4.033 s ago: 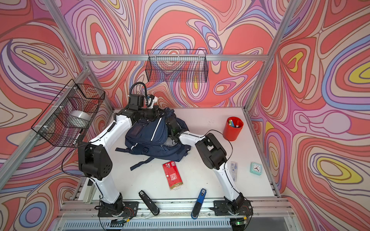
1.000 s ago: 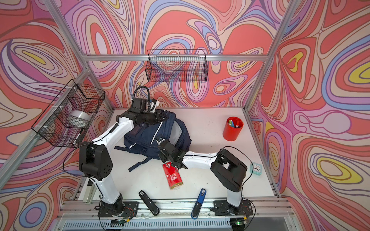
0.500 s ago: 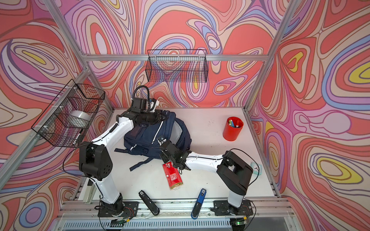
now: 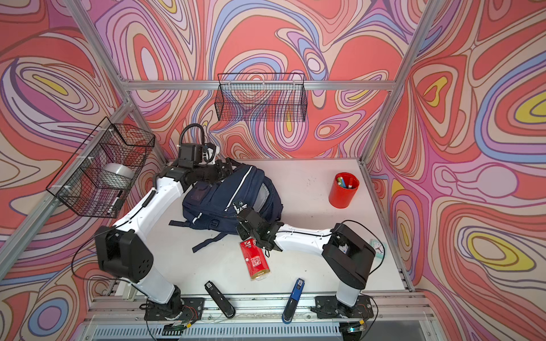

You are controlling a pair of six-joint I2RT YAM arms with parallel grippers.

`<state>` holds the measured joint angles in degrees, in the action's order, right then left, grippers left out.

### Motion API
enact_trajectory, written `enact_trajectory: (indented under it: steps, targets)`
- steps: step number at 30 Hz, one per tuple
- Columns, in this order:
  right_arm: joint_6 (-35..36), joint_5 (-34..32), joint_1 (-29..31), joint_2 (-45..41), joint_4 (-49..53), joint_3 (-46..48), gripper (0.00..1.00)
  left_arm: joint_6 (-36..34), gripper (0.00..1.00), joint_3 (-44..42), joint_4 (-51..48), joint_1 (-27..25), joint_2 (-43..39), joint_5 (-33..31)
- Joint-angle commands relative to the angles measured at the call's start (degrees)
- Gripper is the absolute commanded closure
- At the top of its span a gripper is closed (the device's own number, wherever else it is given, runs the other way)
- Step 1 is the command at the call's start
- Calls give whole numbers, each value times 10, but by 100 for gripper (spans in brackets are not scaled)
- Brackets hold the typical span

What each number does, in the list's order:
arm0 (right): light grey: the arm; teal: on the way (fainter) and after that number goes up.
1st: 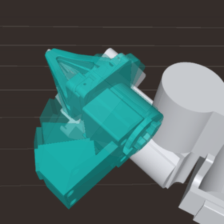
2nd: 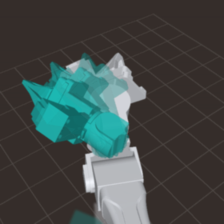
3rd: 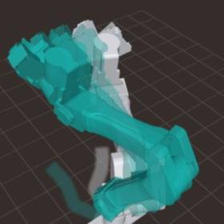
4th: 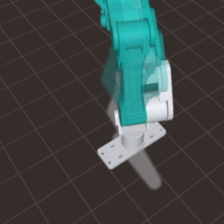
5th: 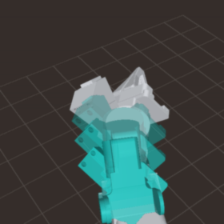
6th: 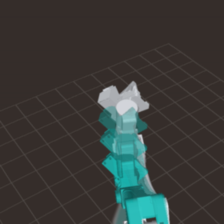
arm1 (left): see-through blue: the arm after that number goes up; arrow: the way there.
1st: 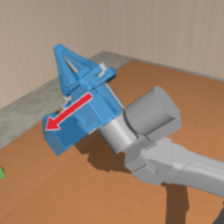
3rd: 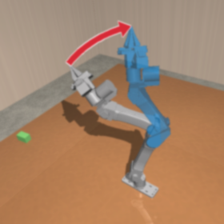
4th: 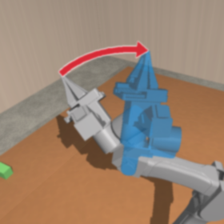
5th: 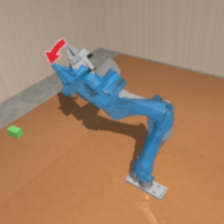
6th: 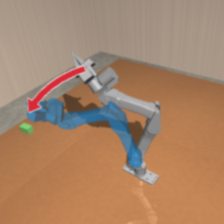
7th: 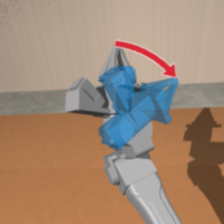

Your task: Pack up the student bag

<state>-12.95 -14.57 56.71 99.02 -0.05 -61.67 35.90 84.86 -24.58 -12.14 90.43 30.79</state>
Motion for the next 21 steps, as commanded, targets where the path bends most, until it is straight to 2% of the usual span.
enact_trajectory:
  steps: [1, 2, 4, 6, 8, 10, 12, 14, 16, 20, 21]
  targets:
    - [-18, 13, -1, 6, -20, -1, 100, 40, 0, -35, 27, 19, -50, -2]
    - [-18, 17, 0, 8, -20, -4, 100, 38, 1, -43, 20, 19, -56, 9]
    - [-23, 21, 0, 10, -17, -9, 100, 30, 13, -63, -5, 18, -70, 27]
    - [-31, 18, -1, 8, -20, -7, 100, 29, 21, -103, -12, 19, -99, 25]
    - [-34, 20, -1, 4, -17, -10, 100, 81, 23, -184, 35, 23, -145, 30]
    - [-39, 26, -2, 0, -15, -14, 100, 185, 23, -281, 136, 27, -193, 49]
    - [-41, 30, -2, -4, -15, -17, 100, 275, 18, -356, 214, 22, -230, 42]
    - [-41, 30, -1, -6, -13, -20, 100, 343, 10, -417, 269, 12, -262, 12]
    - [-38, 31, -2, -6, -8, -26, 100, 381, 1, -456, 280, 5, -291, -36]
    - [-40, 37, -1, -2, -6, -31, 100, 475, 0, -516, 319, -34, -311, -119]
    - [-45, 42, -2, -2, -8, -32, 100, 506, 4, -531, 335, -53, -311, -144]
